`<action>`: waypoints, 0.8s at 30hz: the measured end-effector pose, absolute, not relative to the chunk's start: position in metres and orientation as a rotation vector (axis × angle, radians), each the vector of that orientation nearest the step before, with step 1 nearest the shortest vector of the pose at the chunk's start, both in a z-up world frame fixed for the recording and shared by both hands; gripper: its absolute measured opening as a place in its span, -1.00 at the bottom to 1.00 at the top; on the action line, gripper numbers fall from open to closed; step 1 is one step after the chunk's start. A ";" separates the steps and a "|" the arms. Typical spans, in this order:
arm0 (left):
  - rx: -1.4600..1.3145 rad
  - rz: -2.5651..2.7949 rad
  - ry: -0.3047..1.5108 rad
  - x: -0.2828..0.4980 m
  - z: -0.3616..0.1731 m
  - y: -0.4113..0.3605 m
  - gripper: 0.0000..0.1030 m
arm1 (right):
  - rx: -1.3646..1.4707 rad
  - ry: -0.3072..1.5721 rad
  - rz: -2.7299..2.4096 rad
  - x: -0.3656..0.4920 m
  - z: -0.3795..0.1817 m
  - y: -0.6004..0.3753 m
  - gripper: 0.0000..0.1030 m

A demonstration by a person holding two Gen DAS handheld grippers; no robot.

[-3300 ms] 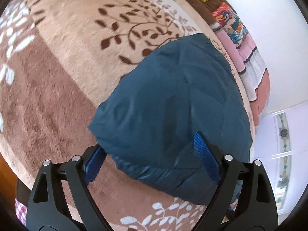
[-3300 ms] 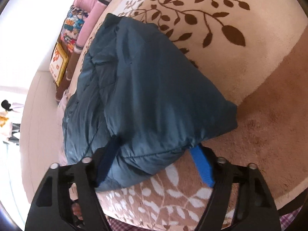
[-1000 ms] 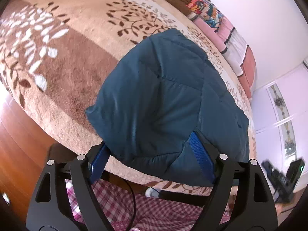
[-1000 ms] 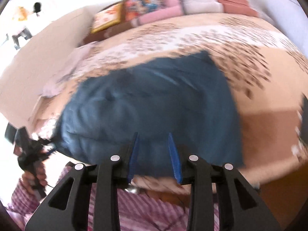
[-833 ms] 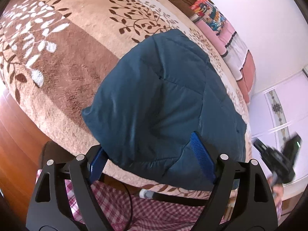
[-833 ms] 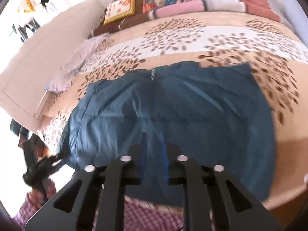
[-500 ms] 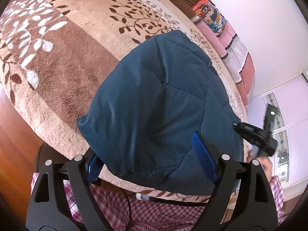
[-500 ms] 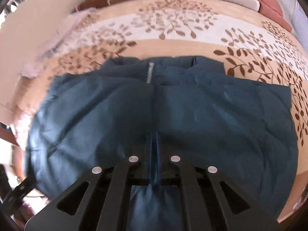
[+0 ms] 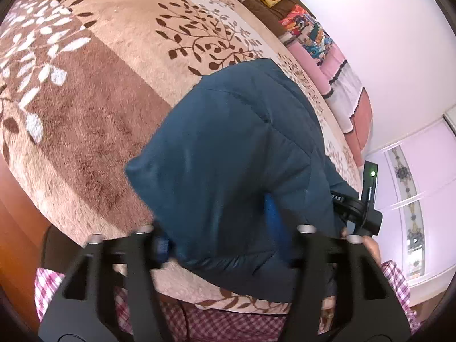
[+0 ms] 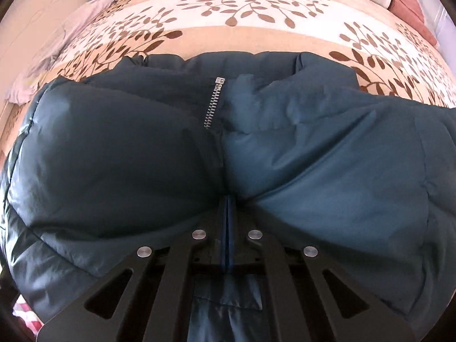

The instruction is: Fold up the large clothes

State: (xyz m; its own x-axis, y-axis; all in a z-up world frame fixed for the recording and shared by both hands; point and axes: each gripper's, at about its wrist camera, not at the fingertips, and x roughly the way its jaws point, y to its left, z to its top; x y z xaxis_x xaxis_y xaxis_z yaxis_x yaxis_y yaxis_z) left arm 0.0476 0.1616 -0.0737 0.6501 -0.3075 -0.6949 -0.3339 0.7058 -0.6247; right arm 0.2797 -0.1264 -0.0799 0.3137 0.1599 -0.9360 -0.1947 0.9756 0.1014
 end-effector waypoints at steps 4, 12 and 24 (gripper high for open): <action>-0.813 0.004 0.872 0.045 -0.072 0.165 -0.55 | -0.039 1.218 0.232 0.280 -0.080 -0.125 -0.98; -0.695 0.014 0.859 0.044 -0.056 0.153 -0.72 | -0.059 1.204 0.224 0.281 -0.078 -0.123 -0.99; -0.659 0.004 0.842 0.032 -0.055 0.152 -0.73 | 0.115 1.188 0.364 0.183 -0.010 -0.167 -0.98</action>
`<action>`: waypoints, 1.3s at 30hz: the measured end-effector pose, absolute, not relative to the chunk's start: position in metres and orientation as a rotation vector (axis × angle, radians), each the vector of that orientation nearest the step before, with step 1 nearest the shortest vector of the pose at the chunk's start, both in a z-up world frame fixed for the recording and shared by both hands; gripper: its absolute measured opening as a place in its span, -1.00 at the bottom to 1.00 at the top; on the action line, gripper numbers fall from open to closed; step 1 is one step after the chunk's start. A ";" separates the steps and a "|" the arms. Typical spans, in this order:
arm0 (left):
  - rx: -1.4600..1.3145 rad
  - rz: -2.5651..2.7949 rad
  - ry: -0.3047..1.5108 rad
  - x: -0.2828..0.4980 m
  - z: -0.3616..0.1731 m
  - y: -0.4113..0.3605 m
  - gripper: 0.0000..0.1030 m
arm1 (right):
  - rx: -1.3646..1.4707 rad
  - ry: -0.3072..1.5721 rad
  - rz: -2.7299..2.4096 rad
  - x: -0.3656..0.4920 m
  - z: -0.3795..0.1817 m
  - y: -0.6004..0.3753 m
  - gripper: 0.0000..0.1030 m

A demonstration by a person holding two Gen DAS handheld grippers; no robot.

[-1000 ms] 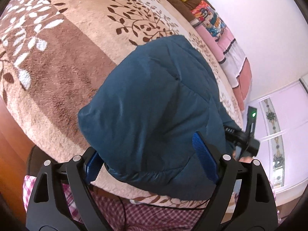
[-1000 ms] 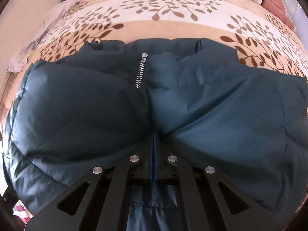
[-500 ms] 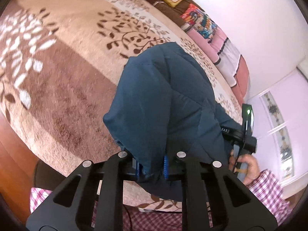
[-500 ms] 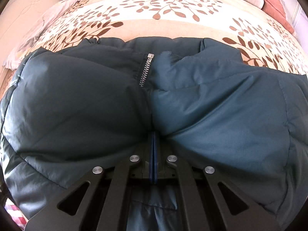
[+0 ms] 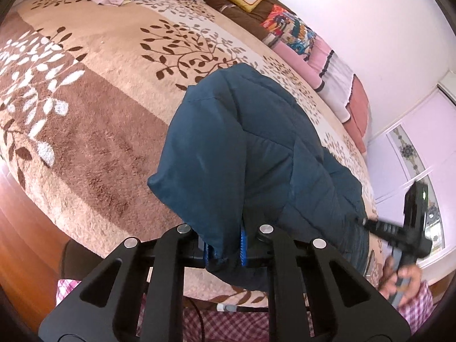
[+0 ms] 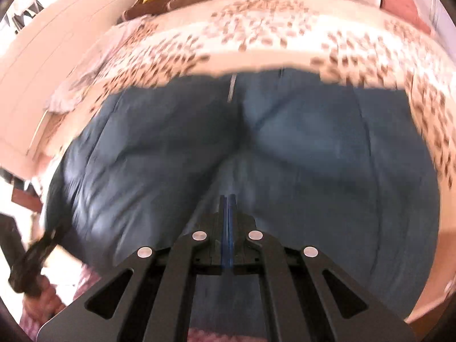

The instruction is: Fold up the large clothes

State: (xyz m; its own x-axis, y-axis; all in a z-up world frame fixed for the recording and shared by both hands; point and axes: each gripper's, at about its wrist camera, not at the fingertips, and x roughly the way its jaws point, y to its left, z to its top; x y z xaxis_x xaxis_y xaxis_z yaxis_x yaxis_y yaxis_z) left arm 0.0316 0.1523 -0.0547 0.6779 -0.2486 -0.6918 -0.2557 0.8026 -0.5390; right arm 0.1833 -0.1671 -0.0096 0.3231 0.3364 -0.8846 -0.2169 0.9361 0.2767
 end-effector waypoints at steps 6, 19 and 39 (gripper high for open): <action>-0.684 -0.001 0.856 0.027 -0.057 0.154 -0.59 | 0.102 1.280 0.356 0.176 -0.048 -0.151 -0.98; -0.836 0.009 0.890 0.041 -0.068 0.160 0.51 | 0.034 1.300 0.339 0.193 -0.079 -0.125 -0.98; -0.688 -0.006 0.801 0.033 -0.042 0.147 -0.70 | 0.160 1.237 0.482 0.087 -0.023 -0.145 -0.98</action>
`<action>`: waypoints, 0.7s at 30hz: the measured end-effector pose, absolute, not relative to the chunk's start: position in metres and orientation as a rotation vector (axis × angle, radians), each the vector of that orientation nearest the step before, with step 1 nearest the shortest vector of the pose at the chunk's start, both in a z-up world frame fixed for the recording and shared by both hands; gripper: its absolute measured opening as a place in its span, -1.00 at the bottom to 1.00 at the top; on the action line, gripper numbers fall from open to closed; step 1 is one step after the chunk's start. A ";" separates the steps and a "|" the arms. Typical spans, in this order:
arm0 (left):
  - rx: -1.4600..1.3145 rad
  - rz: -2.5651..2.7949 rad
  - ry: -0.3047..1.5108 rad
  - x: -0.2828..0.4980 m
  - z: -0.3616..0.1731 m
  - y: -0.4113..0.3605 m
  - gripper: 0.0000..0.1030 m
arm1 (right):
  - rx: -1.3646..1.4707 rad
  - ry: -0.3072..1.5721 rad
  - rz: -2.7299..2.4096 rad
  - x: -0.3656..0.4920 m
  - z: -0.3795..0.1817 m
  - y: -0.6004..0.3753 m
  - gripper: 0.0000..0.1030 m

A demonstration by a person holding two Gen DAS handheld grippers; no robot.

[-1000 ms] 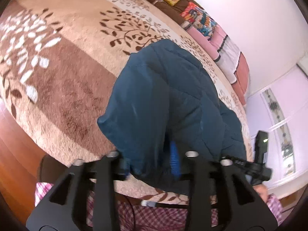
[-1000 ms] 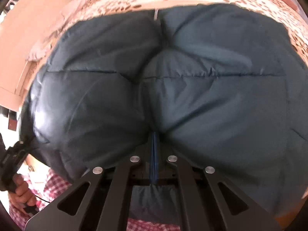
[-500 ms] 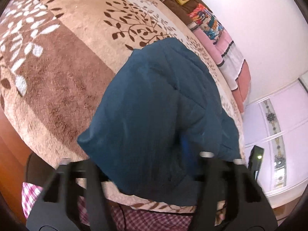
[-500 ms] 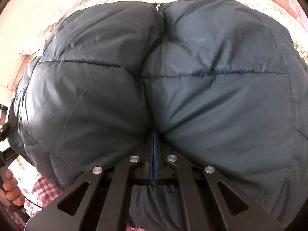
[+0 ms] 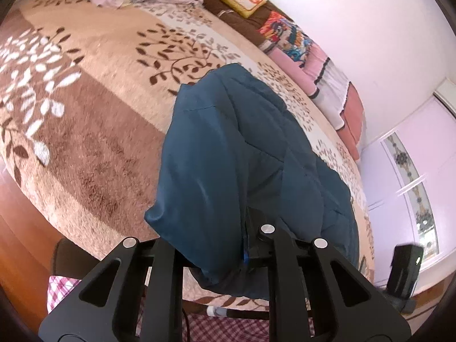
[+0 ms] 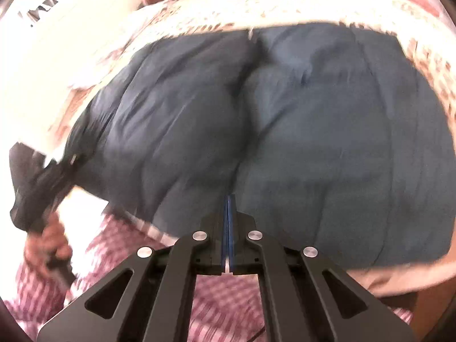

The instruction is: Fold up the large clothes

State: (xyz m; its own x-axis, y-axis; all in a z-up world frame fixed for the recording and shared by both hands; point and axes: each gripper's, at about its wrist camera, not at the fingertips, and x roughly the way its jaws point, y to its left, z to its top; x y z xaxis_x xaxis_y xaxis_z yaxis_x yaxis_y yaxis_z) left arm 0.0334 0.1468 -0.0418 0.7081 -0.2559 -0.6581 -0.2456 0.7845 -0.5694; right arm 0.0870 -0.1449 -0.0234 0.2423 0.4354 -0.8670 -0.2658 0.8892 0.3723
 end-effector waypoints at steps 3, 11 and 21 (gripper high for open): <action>-0.661 -0.016 0.789 0.031 -0.035 0.144 -0.70 | 0.151 1.298 0.520 0.073 -0.046 -0.140 -0.98; -0.560 -0.053 0.762 0.022 -0.011 0.119 -0.71 | 0.122 1.384 0.489 0.092 -0.106 -0.120 -0.98; -0.361 -0.111 0.660 0.022 0.051 0.061 -0.71 | 0.260 1.389 0.539 0.088 -0.103 -0.150 -0.99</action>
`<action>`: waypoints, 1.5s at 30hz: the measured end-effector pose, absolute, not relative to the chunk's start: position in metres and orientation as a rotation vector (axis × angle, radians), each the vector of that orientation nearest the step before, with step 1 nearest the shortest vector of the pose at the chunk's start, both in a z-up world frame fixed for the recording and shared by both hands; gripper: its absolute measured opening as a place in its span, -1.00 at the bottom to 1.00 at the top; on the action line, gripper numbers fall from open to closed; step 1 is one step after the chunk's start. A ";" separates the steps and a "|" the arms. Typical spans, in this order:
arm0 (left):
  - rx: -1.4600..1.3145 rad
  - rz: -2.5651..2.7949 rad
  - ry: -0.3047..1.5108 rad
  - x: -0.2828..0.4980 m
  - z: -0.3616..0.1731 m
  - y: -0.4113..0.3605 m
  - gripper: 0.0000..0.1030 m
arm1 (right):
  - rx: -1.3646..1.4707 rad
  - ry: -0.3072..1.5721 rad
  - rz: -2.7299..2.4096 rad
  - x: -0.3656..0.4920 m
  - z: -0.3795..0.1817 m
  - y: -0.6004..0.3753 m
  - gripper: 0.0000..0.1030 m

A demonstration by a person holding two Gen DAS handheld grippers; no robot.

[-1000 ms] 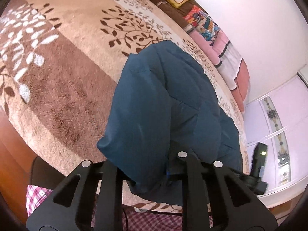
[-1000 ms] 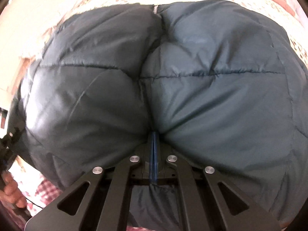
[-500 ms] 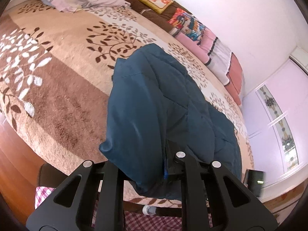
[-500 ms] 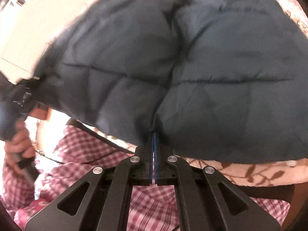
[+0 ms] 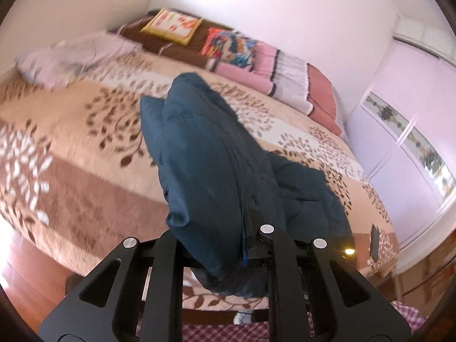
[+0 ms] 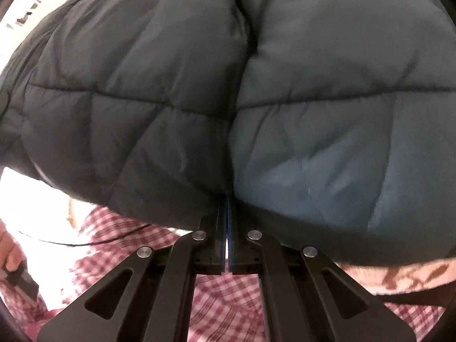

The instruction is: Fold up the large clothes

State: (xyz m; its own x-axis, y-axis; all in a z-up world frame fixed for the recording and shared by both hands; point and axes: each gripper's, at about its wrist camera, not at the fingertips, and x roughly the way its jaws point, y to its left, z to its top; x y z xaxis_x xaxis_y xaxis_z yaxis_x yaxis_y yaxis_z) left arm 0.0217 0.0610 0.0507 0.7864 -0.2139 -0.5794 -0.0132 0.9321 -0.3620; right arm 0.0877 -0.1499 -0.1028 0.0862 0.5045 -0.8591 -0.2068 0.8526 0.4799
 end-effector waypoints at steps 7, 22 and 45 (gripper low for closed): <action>-0.239 -0.181 0.608 0.024 0.085 0.007 -0.72 | 0.428 1.072 0.473 0.066 -0.019 -0.277 -0.98; 0.084 -0.537 0.671 0.049 0.075 -0.194 -0.71 | 0.655 1.137 0.412 0.098 -0.087 -0.362 -0.88; 0.145 -0.688 0.891 0.046 -0.032 -0.267 -0.19 | 0.835 1.101 0.345 0.069 -0.096 -0.444 -1.00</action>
State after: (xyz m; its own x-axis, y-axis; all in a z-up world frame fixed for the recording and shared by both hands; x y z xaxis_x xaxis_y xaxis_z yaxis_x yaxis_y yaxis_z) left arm 0.0457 -0.2674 -0.0315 0.4314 -0.4917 -0.7564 0.6078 0.7780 -0.1591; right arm 0.0692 -0.4444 -0.0962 0.4399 0.6266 -0.6433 0.1472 0.6563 0.7400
